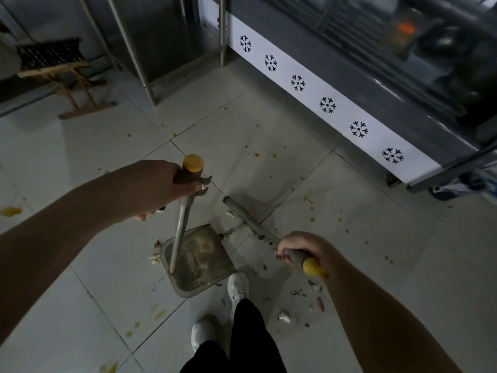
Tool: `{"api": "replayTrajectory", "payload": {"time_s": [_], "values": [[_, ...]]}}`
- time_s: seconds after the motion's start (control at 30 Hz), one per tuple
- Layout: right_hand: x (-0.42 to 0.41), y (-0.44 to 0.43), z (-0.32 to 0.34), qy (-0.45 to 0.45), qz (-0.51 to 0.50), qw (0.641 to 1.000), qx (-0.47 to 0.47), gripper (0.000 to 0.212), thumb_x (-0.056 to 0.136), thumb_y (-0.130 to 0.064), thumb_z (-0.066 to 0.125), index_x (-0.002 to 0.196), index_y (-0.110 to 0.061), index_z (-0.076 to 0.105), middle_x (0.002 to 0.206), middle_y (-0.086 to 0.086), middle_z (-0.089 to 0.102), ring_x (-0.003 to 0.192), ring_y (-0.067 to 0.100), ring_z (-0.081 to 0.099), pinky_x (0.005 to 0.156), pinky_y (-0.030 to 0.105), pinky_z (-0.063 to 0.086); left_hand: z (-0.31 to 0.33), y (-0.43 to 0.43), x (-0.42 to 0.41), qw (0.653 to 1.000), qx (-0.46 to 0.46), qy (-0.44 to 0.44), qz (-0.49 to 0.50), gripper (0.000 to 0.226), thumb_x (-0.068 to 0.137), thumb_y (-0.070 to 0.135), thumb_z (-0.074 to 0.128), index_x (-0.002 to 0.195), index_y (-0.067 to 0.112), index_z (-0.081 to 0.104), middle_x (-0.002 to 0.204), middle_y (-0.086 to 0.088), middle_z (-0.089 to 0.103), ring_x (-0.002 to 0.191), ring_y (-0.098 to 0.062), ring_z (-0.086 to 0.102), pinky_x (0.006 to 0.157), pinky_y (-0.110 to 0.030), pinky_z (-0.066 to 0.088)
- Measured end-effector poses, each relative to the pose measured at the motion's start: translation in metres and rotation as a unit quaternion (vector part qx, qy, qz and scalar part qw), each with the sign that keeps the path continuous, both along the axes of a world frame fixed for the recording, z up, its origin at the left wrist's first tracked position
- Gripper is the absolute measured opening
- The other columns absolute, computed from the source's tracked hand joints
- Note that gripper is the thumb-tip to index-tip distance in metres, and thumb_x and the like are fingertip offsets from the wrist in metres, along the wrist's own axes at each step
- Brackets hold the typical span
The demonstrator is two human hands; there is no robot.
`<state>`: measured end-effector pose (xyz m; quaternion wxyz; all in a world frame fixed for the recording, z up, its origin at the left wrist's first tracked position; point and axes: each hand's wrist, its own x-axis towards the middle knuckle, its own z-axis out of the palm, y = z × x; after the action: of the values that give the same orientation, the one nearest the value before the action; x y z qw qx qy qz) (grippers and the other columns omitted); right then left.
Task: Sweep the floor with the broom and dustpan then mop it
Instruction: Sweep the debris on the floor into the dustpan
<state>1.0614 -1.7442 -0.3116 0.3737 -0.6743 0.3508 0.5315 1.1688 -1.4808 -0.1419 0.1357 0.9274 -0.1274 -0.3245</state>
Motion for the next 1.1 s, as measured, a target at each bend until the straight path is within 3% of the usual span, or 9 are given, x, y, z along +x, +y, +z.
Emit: {"api": "replayTrajectory", "payload": {"time_s": [0.23, 0.4, 0.5, 0.6, 0.7, 0.77, 0.87, 1.0, 1.1], "values": [[-0.040, -0.012, 0.005, -0.051, -0.043, 0.993, -0.095, 0.022, 0.092, -0.011, 0.052, 0.072, -0.003, 0.058, 0.065, 0.011, 0.055, 0.056, 0.021, 0.050, 0.053, 0.024, 0.042, 0.005, 0.021, -0.035, 0.999, -0.019, 0.002, 0.030, 0.026, 0.087, 0.050, 0.049, 0.074, 0.028, 0.049, 0.047, 0.000, 0.047, 0.028, -0.004, 0.041, 0.029, -0.012, 0.034], [-0.052, -0.034, -0.029, -0.057, -0.151, 0.982, -0.096, 0.037, 0.097, -0.022, 0.051, 0.124, 0.003, 0.050, 0.075, 0.014, 0.056, 0.060, 0.023, 0.053, 0.053, 0.030, 0.046, -0.001, 0.018, -0.060, 0.999, -0.015, 0.008, 0.049, 0.025, 0.088, 0.049, 0.049, 0.074, 0.028, 0.048, 0.043, 0.002, 0.044, 0.021, -0.003, 0.039, 0.029, -0.012, 0.033], [-0.070, -0.039, -0.053, -0.060, -0.251, 0.964, -0.059, 0.043, 0.100, -0.022, 0.047, 0.137, -0.001, 0.040, 0.079, 0.012, 0.052, 0.069, 0.024, 0.054, 0.086, 0.039, 0.053, -0.007, 0.011, -0.074, 0.998, -0.007, 0.010, 0.061, 0.024, 0.087, 0.050, 0.049, 0.073, 0.031, 0.046, 0.043, 0.001, 0.044, 0.020, -0.002, 0.040, 0.028, -0.011, 0.033], [-0.092, -0.035, -0.066, -0.050, -0.295, 0.954, -0.011, 0.042, 0.099, -0.019, 0.048, 0.137, 0.000, 0.042, 0.084, 0.013, 0.055, 0.081, 0.028, 0.059, 0.094, 0.040, 0.049, -0.013, 0.001, -0.091, 0.998, 0.007, -0.009, 0.066, 0.025, 0.087, 0.052, 0.049, 0.074, 0.031, 0.046, 0.046, 0.000, 0.049, 0.022, -0.003, 0.044, 0.027, -0.011, 0.033], [-0.106, -0.020, -0.061, -0.054, -0.268, 0.962, 0.003, 0.042, 0.101, -0.019, 0.043, 0.139, -0.002, 0.039, 0.083, 0.010, 0.053, 0.070, 0.021, 0.058, 0.068, 0.032, 0.054, -0.016, -0.007, -0.112, 0.998, 0.011, -0.016, 0.067, 0.024, 0.088, 0.050, 0.049, 0.084, 0.026, 0.049, 0.042, 0.003, 0.049, 0.026, -0.005, 0.044, 0.027, -0.012, 0.034], [-0.112, -0.008, -0.053, -0.060, -0.264, 0.962, 0.018, 0.045, 0.102, -0.020, 0.041, 0.144, -0.006, 0.032, 0.103, 0.012, 0.056, 0.066, 0.019, 0.055, 0.059, 0.029, 0.050, -0.018, -0.010, -0.126, 0.998, 0.004, -0.011, 0.067, 0.024, 0.088, 0.047, 0.049, 0.079, 0.026, 0.048, 0.029, 0.005, 0.047, 0.022, -0.004, 0.043, 0.026, -0.012, 0.032], [-0.126, 0.008, -0.048, -0.081, -0.282, 0.955, 0.049, 0.048, 0.102, -0.024, 0.041, 0.145, -0.003, 0.030, 0.142, 0.019, 0.040, 0.094, 0.029, 0.062, 0.079, 0.035, 0.051, -0.014, -0.011, -0.146, 0.996, -0.009, 0.006, 0.087, 0.023, 0.089, 0.046, 0.048, 0.080, 0.025, 0.047, 0.027, 0.019, 0.046, 0.019, -0.002, 0.040, 0.025, -0.012, 0.029], [-0.149, 0.014, -0.041, -0.115, -0.323, 0.936, 0.086, 0.042, 0.101, -0.018, 0.044, 0.138, 0.002, 0.039, 0.142, 0.025, 0.038, 0.123, 0.037, 0.049, 0.102, 0.040, 0.043, -0.007, -0.006, -0.169, 0.994, -0.003, 0.003, 0.105, 0.026, 0.090, 0.045, 0.048, 0.092, 0.019, 0.051, 0.024, 0.007, 0.043, 0.018, -0.003, 0.039, 0.025, -0.011, 0.029], [-0.170, 0.000, -0.033, -0.139, -0.331, 0.931, 0.065, 0.034, 0.099, -0.013, 0.046, 0.129, 0.004, 0.048, 0.131, 0.027, 0.049, 0.100, 0.033, 0.060, 0.075, 0.034, 0.047, -0.005, 0.002, -0.186, 0.996, 0.002, -0.005, 0.088, 0.024, 0.090, 0.044, 0.049, 0.089, 0.020, 0.050, 0.024, 0.007, 0.042, 0.019, -0.003, 0.040, 0.026, -0.011, 0.032]]}}
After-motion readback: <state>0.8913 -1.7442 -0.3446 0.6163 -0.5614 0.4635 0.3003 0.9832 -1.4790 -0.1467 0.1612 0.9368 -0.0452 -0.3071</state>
